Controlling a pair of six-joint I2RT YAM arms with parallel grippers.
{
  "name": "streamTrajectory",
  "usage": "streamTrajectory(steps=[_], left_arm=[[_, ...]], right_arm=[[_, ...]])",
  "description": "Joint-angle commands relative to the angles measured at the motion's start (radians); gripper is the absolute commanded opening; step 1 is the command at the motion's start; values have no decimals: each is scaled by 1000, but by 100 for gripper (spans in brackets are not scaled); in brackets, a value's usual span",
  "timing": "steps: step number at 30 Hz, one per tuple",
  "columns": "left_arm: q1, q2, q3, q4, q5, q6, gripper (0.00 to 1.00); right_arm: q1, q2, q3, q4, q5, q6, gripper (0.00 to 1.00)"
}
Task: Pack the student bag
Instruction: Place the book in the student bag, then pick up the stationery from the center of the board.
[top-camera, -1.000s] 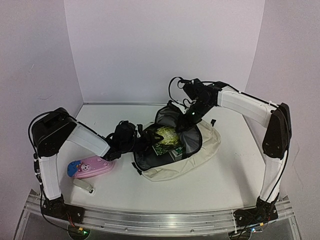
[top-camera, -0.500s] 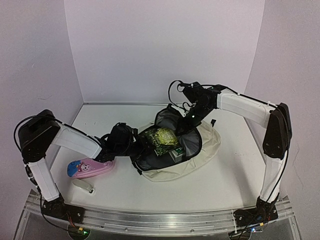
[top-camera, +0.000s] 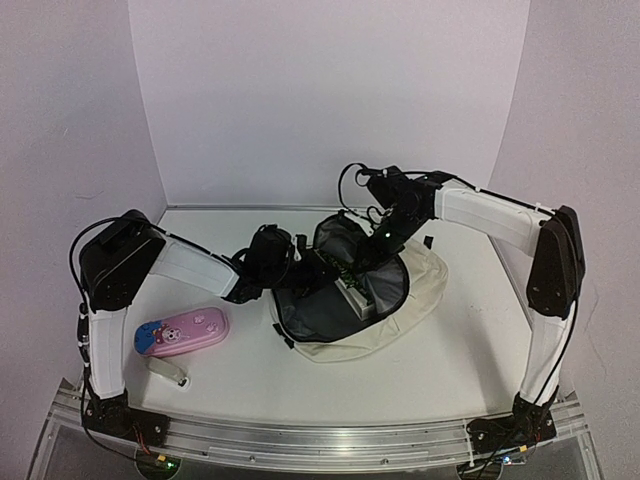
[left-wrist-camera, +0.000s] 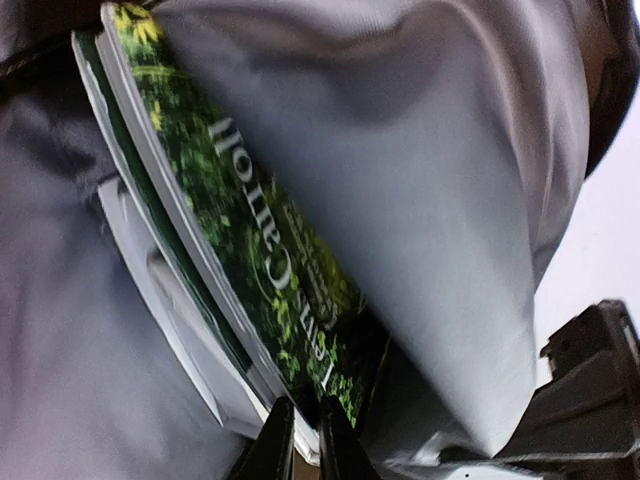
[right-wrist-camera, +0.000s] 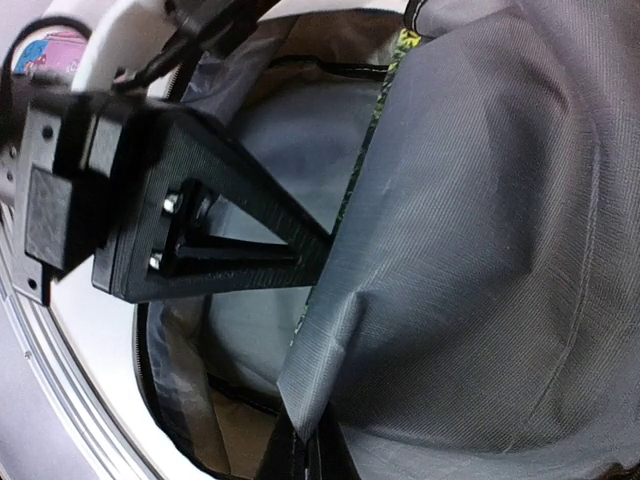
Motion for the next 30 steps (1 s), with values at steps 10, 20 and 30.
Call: streamTrajectory(steps=[10,20,30], left_arm=[[48,-271,-46,-433,-40,298,88],[53,-723,-303,-1077,-358,247,100],[63,-1099,-559,-1279,-524,-120,100]], right_arm=[[-72,179,98,4,39,35,0],[-89,151,74,6,23,25,3],[-88,59,62,3,-53,34,61]])
